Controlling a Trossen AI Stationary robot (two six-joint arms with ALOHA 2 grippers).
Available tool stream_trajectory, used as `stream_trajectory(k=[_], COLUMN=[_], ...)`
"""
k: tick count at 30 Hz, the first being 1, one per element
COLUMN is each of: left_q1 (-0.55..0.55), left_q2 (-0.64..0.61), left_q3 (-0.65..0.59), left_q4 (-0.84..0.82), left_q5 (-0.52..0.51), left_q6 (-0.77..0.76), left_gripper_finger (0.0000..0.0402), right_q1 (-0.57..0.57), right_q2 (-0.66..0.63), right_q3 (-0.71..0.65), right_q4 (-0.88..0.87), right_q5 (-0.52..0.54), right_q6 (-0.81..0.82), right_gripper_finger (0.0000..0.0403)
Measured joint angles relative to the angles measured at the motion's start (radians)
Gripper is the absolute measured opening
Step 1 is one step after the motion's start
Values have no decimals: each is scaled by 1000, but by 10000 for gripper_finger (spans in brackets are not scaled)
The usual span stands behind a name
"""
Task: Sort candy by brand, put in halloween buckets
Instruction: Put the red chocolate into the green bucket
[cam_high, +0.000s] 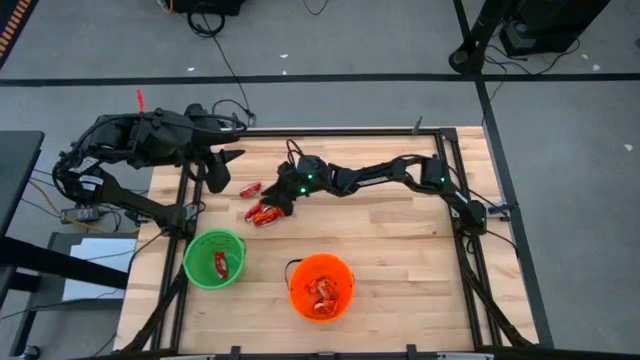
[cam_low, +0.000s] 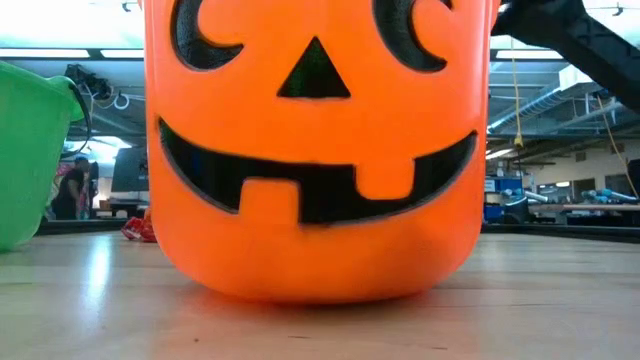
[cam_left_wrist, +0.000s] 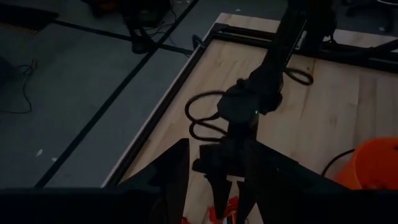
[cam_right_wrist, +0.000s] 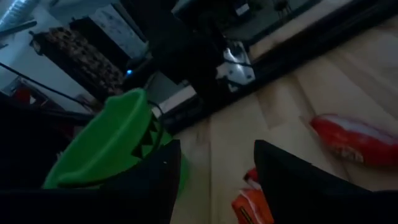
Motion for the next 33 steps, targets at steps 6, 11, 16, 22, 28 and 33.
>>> stream_trajectory(k=[6, 11, 16, 22, 28, 33], left_q1=[0, 0, 0, 0, 0, 0], left_q2=[0, 0, 0, 0, 0, 0], left_q3=[0, 0, 0, 0, 0, 0], left_q4=[-5, -5, -5, -5, -5, -5], left_q5=[0, 0, 0, 1, 3, 3], left_q6=[0, 2, 5, 4, -2, -4], left_gripper_finger=[160, 160, 160, 160, 160, 160], right_q1=[0, -13, -13, 27, 60, 60], right_q2=[16, 14, 13, 13, 11, 11], right_q3=[-3, -1, 10, 101, 149, 152], right_q4=[-7, -28, -190, -479, -560, -607], right_q5=[-18, -67, 50, 169, 354, 391], right_q6=[160, 127, 10, -220, -312, -344], right_gripper_finger=[215, 215, 214, 214, 214, 214])
